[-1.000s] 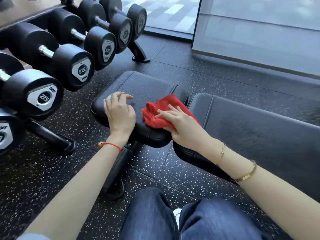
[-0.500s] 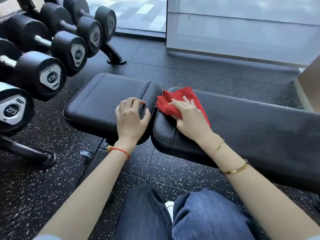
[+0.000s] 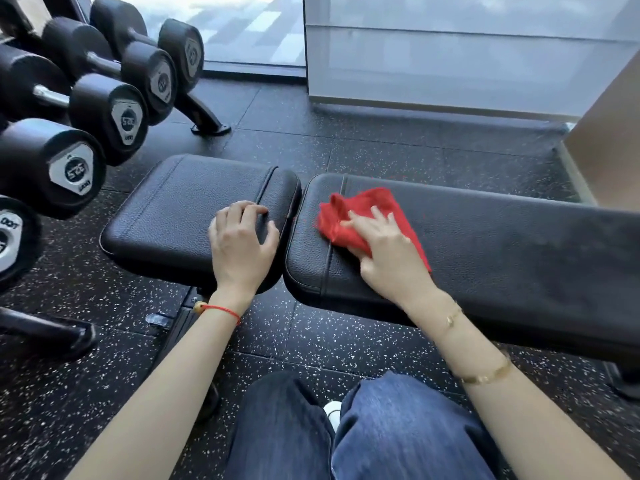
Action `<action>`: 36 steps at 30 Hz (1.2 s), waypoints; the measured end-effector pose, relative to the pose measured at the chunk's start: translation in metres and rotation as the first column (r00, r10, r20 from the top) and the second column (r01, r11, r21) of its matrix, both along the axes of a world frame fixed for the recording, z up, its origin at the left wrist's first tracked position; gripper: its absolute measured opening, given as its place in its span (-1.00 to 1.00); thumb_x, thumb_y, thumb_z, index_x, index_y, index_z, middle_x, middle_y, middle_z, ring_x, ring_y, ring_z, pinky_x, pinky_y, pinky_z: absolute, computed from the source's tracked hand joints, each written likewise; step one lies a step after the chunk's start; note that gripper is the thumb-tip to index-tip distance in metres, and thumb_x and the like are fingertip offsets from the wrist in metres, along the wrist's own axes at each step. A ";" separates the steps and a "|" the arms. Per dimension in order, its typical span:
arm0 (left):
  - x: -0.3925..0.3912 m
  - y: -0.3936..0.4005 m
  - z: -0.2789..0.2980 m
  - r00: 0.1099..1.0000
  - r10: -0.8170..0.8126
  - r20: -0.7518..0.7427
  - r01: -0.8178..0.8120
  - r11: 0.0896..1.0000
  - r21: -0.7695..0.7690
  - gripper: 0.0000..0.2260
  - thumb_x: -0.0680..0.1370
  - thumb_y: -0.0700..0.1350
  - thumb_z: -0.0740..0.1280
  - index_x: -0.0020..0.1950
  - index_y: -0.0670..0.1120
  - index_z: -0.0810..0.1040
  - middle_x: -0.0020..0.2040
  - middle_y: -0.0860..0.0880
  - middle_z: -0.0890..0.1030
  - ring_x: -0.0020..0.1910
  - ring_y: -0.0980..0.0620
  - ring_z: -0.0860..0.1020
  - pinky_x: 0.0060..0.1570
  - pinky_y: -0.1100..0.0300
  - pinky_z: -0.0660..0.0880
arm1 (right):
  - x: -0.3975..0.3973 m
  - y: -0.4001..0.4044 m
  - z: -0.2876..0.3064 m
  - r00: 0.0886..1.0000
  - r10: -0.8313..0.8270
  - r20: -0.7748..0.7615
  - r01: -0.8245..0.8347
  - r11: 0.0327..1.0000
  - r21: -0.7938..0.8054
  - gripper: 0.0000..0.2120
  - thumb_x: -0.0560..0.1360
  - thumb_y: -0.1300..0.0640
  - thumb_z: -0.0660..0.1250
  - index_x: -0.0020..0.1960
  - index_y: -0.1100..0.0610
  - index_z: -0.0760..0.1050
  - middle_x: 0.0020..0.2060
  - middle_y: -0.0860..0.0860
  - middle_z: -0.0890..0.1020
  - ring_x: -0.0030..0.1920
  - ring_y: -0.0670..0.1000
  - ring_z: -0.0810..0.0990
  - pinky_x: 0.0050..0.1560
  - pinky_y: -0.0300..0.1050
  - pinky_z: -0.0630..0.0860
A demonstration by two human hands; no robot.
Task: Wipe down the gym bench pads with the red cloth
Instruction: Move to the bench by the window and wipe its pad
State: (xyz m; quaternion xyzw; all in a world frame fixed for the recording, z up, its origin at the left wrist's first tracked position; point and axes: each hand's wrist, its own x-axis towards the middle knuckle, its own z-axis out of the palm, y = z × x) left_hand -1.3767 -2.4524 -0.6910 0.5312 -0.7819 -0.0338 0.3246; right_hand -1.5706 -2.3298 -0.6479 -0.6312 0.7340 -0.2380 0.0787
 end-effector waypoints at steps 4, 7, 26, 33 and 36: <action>0.001 -0.001 0.000 1.000 -0.009 0.004 0.009 1.000 -0.004 -0.78 0.54 -0.01 0.32 0.14 -0.03 0.58 0.15 -0.01 0.56 0.19 -0.09 0.47 0.30 -0.07 0.36 | -0.010 0.040 -0.001 0.987 0.154 0.045 -0.155 0.988 0.018 -0.60 0.48 0.24 0.34 0.29 0.01 0.47 0.38 -0.11 0.42 0.49 0.04 0.20 0.53 0.01 0.01; 0.001 0.000 0.000 1.000 -0.005 0.001 0.005 1.000 -0.009 -0.79 0.55 -0.01 0.32 0.14 -0.04 0.58 0.15 -0.01 0.56 0.19 -0.09 0.47 0.31 -0.07 0.35 | -0.045 0.045 0.003 0.999 0.006 0.040 -0.008 0.999 0.046 -0.60 0.48 0.22 0.34 0.28 -0.05 0.47 0.38 -0.13 0.43 0.49 0.03 0.23 0.51 0.06 0.10; -0.001 0.007 0.013 0.996 -0.054 0.066 0.055 0.998 -0.016 -0.82 0.54 -0.14 0.32 0.13 -0.08 0.59 0.11 -0.08 0.59 0.20 -0.15 0.49 0.35 -0.07 0.29 | -0.040 0.053 0.002 0.998 -0.043 0.055 0.042 0.999 0.025 -0.62 0.49 0.19 0.33 0.28 -0.06 0.47 0.38 -0.12 0.43 0.49 0.06 0.22 0.51 0.08 0.08; -0.020 0.034 0.031 0.971 -0.222 -0.089 0.228 0.971 0.065 -0.82 0.53 -0.18 0.33 0.12 -0.07 0.60 0.06 -0.05 0.62 0.12 -0.11 0.52 0.19 -0.03 0.40 | -0.088 0.021 0.017 0.877 -0.474 0.080 0.470 0.881 0.057 -0.66 0.51 0.16 0.30 0.27 0.00 0.49 0.32 0.24 0.47 0.40 0.32 0.28 0.42 0.18 0.19; -0.032 0.044 0.037 0.942 -0.284 -0.181 0.306 0.945 0.112 -0.82 0.54 -0.20 0.32 0.12 -0.11 0.60 0.06 -0.05 0.63 0.12 -0.09 0.53 0.19 -0.07 0.45 | -0.067 -0.004 0.017 0.931 -0.358 0.078 0.351 0.932 0.092 -0.65 0.52 0.16 0.29 0.30 0.00 0.46 0.40 0.14 0.41 0.45 0.29 0.21 0.46 0.17 0.11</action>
